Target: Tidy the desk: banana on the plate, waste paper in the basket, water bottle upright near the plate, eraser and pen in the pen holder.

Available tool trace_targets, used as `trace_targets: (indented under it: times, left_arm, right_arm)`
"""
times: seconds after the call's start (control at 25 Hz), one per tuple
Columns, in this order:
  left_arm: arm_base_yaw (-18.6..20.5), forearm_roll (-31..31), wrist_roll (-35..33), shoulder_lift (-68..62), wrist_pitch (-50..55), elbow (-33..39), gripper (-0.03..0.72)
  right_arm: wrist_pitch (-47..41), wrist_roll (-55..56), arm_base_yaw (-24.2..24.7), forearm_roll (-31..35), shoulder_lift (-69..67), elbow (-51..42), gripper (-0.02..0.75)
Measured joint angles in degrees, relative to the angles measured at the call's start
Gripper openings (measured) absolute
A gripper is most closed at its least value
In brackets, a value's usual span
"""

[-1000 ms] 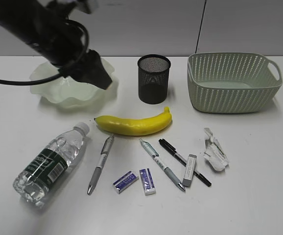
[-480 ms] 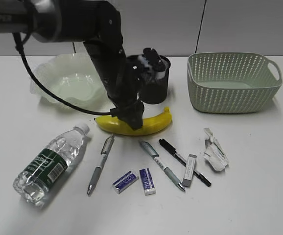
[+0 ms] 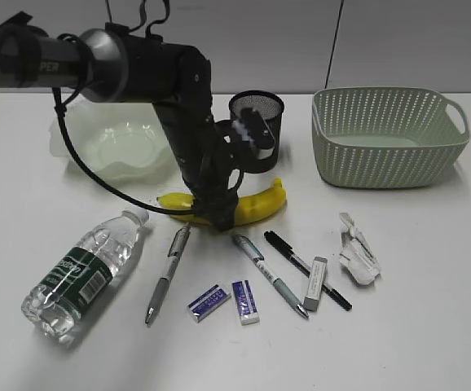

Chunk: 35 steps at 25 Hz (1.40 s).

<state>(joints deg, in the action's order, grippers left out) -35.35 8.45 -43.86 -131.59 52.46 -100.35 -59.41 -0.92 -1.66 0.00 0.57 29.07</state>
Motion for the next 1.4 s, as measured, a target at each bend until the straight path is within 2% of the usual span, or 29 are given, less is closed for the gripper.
trace_targets:
  times: [0.16, 0.28, 0.72, 0.92, 1.04, 1.2, 1.28, 1.4]
  left_arm:
    - [0.0, -0.06, 0.0, -0.7, -0.98, 0.0, 0.44]
    - [0.0, -0.07, -0.1, -0.76, -2.2, -0.33, 0.326]
    - [-1.8, 0.44, -0.1, 0.58, 4.0, -5.86, 0.328]
    - [-3.28, 2.95, -0.05, 6.46, 7.82, -9.93, 0.328]
    - [-3.23, 1.67, 1.2, 11.2, 7.76, -11.73, 0.328]
    - [0.1, -5.23, 8.74, 16.19, 7.48, -12.55, 0.328]
    - [3.58, -6.97, 12.42, 16.61, 7.34, -12.67, 0.328]
    - [9.8, -6.3, 16.63, 15.33, 7.21, -12.67, 0.328]
  right_arm:
    - [0.0, 0.0, 0.0, 0.0, 0.0, 0.0, 0.382]
    - [0.0, 0.0, 0.0, 0.0, 0.0, 0.0, 0.382]
    - [0.0, 0.07, 0.0, 0.0, 0.0, 0.0, 0.382]
    - [0.0, 0.07, 0.0, 0.0, 0.0, 0.0, 0.382]
    - [0.0, 0.07, 0.0, 0.0, 0.0, 0.0, 0.382]
    - [0.0, 0.07, 0.0, 0.0, 0.0, 0.0, 0.382]
    - [0.0, 0.07, 0.0, 0.0, 0.0, 0.0, 0.382]
    - [0.0, 0.07, 0.0, 0.0, 0.0, 0.0, 0.382]
